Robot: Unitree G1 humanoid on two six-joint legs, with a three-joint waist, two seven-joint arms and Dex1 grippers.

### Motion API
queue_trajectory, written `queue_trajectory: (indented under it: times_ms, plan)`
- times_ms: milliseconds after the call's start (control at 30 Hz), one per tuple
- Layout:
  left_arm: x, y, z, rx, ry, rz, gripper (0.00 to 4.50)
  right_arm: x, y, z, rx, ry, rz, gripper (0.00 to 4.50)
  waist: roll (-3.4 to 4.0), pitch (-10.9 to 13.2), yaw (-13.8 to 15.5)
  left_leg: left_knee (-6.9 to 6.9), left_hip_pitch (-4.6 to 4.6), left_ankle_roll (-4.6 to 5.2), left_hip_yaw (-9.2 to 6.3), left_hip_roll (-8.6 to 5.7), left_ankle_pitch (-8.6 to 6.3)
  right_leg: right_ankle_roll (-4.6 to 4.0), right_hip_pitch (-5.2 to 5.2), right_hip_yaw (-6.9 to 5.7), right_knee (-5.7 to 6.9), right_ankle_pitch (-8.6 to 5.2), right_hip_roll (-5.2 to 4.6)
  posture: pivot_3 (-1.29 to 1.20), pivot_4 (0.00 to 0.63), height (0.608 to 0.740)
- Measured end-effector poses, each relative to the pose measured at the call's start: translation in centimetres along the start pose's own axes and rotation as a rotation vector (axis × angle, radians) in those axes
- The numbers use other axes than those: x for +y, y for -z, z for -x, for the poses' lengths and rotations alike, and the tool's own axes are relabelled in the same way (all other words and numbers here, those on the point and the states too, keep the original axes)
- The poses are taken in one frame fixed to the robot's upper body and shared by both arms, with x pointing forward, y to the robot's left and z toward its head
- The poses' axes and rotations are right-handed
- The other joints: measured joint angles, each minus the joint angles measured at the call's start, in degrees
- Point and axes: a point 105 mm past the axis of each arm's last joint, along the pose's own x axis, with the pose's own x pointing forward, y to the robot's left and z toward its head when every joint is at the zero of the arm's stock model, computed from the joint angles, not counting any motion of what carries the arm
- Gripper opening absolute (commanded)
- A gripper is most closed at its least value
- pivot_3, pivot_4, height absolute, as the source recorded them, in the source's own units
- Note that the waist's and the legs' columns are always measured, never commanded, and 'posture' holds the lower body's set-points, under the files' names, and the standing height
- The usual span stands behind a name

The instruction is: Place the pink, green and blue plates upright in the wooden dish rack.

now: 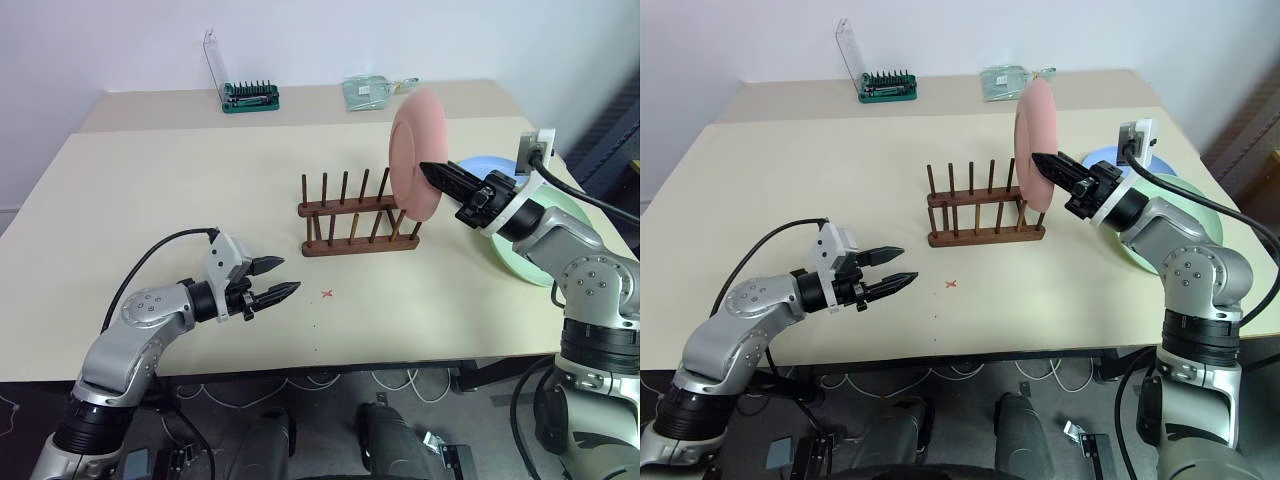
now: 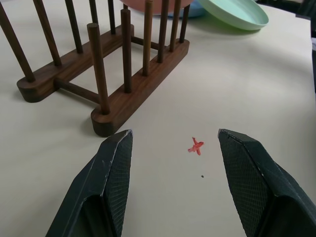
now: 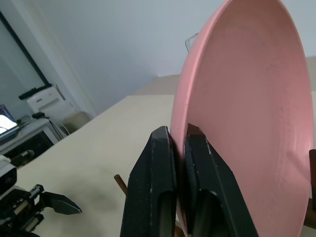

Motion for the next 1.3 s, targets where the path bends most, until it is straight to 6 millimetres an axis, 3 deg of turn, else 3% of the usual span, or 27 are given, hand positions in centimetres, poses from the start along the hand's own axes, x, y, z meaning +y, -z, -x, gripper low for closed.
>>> queue_trajectory:
  times_ms: [133, 300, 433, 533, 600, 700, 800, 867, 1067, 1167, 1300]
  plan:
    - [0.0, 0.0, 0.0, 0.0, -0.001, -0.004, 2.84, -0.2, 0.0, 0.0, -0.006, 0.014, 0.005, 3.44, 0.0, 0.0, 0.02, 0.0, 0.0, 0.0, 0.0, 0.0, 0.0, 0.0, 0.0, 0.0, 0.0, 0.0, 0.0, 0.0, 0.15, 0.74]
    - [0.0, -0.1, 0.0, -0.006, -0.003, -0.013, 2.84, -1.6, -0.4, 0.2, -0.03, 0.101, 0.047, 3.44, 0.0, 0.0, 0.06, 0.0, 0.0, 0.0, 0.0, 0.0, 0.0, 0.0, 0.0, 0.0, 0.0, 0.0, 0.0, 0.0, 0.15, 0.74]
    - [0.1, -0.1, 0.0, -0.006, -0.006, -0.016, 2.84, -2.0, -2.3, 1.0, -0.073, 0.143, 0.113, 3.44, 0.01, 0.01, 0.08, 0.01, 0.0, 0.0, 0.01, 0.0, 0.0, 0.0, 0.0, 0.0, 0.0, 0.0, 0.0, 0.0, 0.15, 0.74]
    - [0.1, -0.1, 0.0, -0.006, -0.007, -0.019, 2.84, -2.4, -4.4, 2.6, -0.092, 0.207, 0.221, 3.44, 0.03, 0.02, 0.34, 0.02, -0.02, 0.01, 0.0, -0.02, -0.01, 0.01, 0.04, 0.0, -0.04, 0.0, -0.01, 0.0, 0.15, 0.74]
    - [0.0, 0.0, -0.1, -0.006, -0.005, -0.019, 2.84, -3.3, -4.9, 5.0, -0.043, 0.296, 0.312, 3.44, 0.01, 0.01, 0.55, 0.04, -0.02, 0.07, 0.0, -0.02, -0.04, 0.01, 0.12, -0.02, -0.11, -0.01, -0.01, 0.0, 0.15, 0.74]
    - [-0.3, 0.0, -0.1, -0.007, 0.022, -0.021, 2.84, -5.8, -2.1, 9.1, 0.188, 0.463, 0.433, 3.44, 0.0, 0.01, 0.43, 0.07, 0.02, 0.11, 0.04, -0.01, -0.07, 0.01, 0.16, -0.02, -0.13, -0.02, -0.01, 0.0, 0.15, 0.74]
    - [-0.9, -0.2, -0.5, -0.017, 0.072, -0.03, 2.84, -7.5, 2.2, 11.3, 0.433, 0.537, 0.49, 3.44, 0.16, -0.02, -0.35, 0.06, 0.13, 0.12, 0.2, 0.06, -0.07, -0.11, 0.15, 0.04, -0.08, -0.08, -0.01, 0.0, 0.15, 0.74]
    - [-1.4, -0.5, -1.1, -0.031, 0.104, -0.032, 2.84, -7.9, 3.8, 11.9, 0.511, 0.557, 0.508, 3.44, 0.3, -0.04, -0.41, 0.07, 0.15, 0.12, 0.23, 0.06, -0.06, -0.12, 0.15, 0.07, -0.05, -0.08, 0.0, 0.0, 0.15, 0.74]
    - [-1.7, -0.2, -2.0, -0.026, 0.138, -0.021, 2.84, -9.5, 5.9, 12.7, 0.678, 0.625, 0.673, 3.44, 0.3, -0.05, 0.15, 0.12, 0.09, 0.12, 0.22, 0.03, -0.06, -0.04, 0.17, 0.07, -0.1, -0.05, 0.0, 0.0, 0.15, 0.74]
    - [-1.3, -0.3, -2.1, -0.029, 0.131, -0.033, 2.84, -10.8, 7.5, 13.5, 0.752, 0.667, 0.712, 2.66, 0.3, -0.04, 0.23, 0.12, 0.08, 0.12, 0.21, 0.02, -0.06, -0.05, 0.17, 0.07, -0.11, -0.05, -0.01, 0.0, 0.15, 0.74]
    - [-1.4, -0.4, -2.2, -0.038, 0.133, -0.035, 2.84, -11.1, 8.1, 13.4, 0.752, 0.68, 0.698, 0.73, 0.31, -0.04, 0.09, 0.1, 0.1, 0.12, 0.19, 0.02, -0.06, 0.01, 0.16, 0.08, -0.1, -0.02, -0.01, 0.0, 0.15, 0.74]
